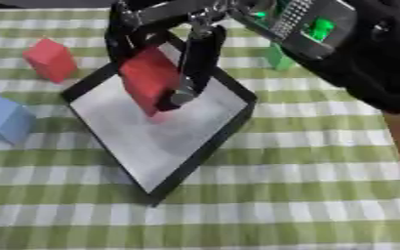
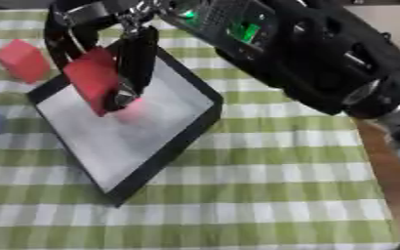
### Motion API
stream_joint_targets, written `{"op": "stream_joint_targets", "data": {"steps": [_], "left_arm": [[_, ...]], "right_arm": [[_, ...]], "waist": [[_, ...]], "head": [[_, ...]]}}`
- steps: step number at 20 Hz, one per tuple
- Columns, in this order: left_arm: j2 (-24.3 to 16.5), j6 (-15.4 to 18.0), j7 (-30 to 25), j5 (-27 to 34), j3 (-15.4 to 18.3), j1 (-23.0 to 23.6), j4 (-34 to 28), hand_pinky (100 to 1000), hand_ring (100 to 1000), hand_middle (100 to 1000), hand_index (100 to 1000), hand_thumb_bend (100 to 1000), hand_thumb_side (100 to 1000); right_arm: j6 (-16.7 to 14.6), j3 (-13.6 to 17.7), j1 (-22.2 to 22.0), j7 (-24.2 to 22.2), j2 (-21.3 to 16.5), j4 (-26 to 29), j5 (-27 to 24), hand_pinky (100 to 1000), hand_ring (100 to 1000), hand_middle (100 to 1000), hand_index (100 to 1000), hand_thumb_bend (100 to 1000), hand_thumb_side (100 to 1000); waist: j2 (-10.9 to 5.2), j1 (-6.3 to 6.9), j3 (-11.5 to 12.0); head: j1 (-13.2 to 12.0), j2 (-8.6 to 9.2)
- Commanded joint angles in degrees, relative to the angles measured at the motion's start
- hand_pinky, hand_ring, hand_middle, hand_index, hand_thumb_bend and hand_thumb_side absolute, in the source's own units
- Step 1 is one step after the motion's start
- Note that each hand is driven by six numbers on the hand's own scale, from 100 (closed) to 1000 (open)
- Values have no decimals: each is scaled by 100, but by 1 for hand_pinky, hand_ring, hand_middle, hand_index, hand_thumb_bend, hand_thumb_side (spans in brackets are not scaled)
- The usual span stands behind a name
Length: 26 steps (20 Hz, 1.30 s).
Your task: Pick up objects on the table and place them in the box.
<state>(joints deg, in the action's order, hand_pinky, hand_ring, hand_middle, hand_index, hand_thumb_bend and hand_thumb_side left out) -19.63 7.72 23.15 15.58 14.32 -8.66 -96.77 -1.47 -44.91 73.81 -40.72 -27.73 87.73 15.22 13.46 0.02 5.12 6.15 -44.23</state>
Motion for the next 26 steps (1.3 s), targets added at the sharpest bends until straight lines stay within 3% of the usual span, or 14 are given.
{"op": "stream_joint_targets", "data": {"steps": [1, 11, 15, 17, 22, 26], "left_arm": [[-112, 5, -28, 23, 6, -69, -86, 800, 878, 785, 857, 327, 756], [-98, 6, -51, 34, -11, -102, -89, 800, 880, 786, 857, 325, 757], [-100, 5, -57, 36, -16, -104, -90, 800, 881, 786, 857, 325, 757], [-99, 6, -57, 37, -15, -106, -91, 800, 881, 786, 857, 325, 757], [-104, 9, -55, 36, -13, -103, -92, 800, 882, 786, 857, 325, 757], [-108, 10, -49, 34, -8, -96, -91, 800, 883, 787, 857, 324, 758]], "right_arm": [[-171, 46, 24, 31, 26, -306, 158, 733, 554, 384, 512, 393, 100], [-506, 15, -315, -43, 256, -1004, 491, 738, 559, 396, 524, 396, 100], [-655, 34, -373, -41, 306, -1186, 632, 755, 595, 458, 584, 410, 100], [-731, 42, -401, -67, 318, -1263, 727, 771, 639, 511, 644, 430, 100], [-969, 54, -428, -189, 305, -1321, 926, 870, 831, 793, 850, 530, 118], [-1161, 88, -433, -325, 227, -1257, 1035, 904, 880, 871, 902, 626, 183]], "waist": [[-112, 18, 15], [-82, 32, 57], [-80, 33, 58], [-78, 34, 58], [-79, 35, 45], [-82, 34, 31]], "head": [[11, 12], [44, 12], [51, 12], [51, 12], [63, 12], [105, 12]]}}
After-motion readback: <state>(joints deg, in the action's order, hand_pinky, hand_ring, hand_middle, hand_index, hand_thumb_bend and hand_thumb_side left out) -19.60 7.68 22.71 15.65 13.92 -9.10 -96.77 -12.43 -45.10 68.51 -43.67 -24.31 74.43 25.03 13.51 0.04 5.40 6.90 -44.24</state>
